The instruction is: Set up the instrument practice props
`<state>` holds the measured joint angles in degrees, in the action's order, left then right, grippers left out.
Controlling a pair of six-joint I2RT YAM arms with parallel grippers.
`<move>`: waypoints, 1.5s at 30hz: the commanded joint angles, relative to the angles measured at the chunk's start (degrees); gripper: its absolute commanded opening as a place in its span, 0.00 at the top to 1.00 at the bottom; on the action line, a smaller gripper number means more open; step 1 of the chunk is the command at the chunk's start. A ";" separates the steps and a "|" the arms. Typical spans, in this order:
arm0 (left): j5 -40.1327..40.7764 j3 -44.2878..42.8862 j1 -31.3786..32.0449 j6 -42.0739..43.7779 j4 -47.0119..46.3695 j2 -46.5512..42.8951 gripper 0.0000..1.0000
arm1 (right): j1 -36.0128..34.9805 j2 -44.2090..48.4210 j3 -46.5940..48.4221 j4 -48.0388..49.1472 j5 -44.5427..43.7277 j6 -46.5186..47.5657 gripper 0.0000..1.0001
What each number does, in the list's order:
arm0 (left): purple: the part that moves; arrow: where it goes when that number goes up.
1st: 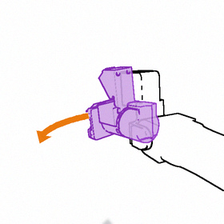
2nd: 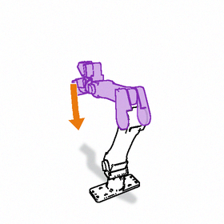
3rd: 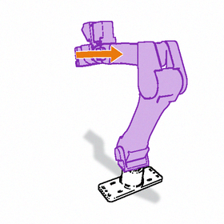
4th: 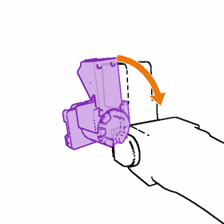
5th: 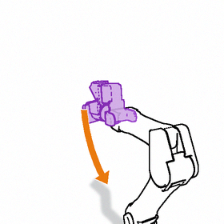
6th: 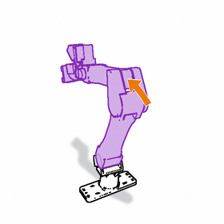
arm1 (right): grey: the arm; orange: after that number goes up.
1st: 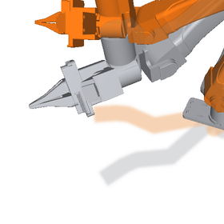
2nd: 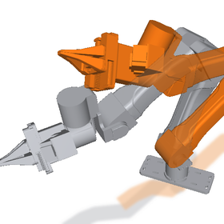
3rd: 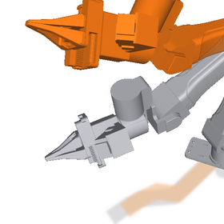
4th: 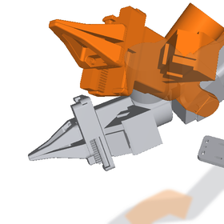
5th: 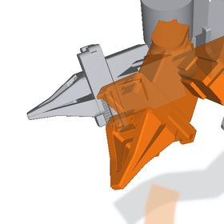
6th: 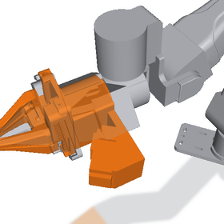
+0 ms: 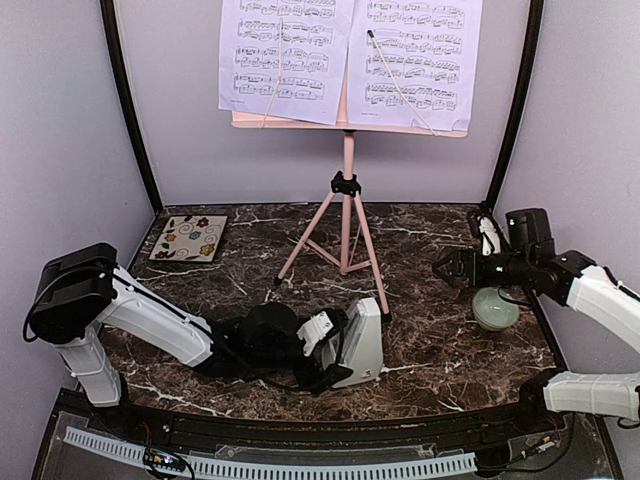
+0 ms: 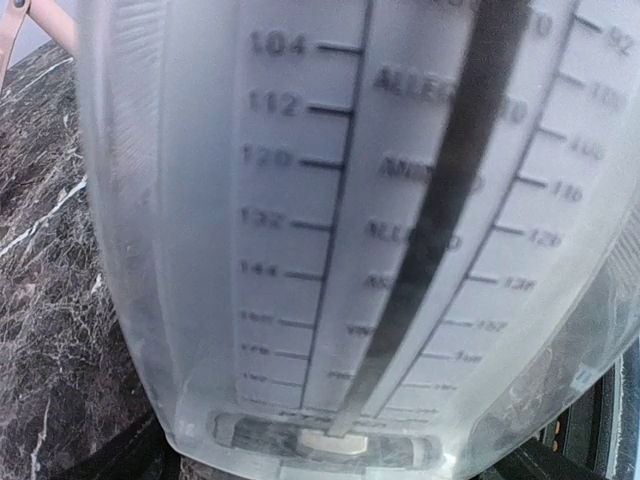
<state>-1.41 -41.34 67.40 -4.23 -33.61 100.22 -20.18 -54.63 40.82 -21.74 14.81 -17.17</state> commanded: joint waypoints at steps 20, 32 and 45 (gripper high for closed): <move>2.98 1.29 -5.08 -0.02 -9.58 -0.33 0.01 | -5.67 -7.15 6.95 8.84 10.54 -2.82 0.00; -14.78 -0.81 -11.64 2.90 3.05 -10.88 0.08 | -11.18 -16.70 12.26 8.53 14.19 -3.20 0.02; -25.56 -15.20 -15.54 9.66 9.96 -3.57 0.16 | -14.37 -25.64 18.60 5.53 15.14 -1.01 0.03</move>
<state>-21.78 -52.75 52.25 2.66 -26.79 94.56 -33.87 -78.43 56.73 -15.64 28.91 -19.62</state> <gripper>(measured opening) 0.845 0.966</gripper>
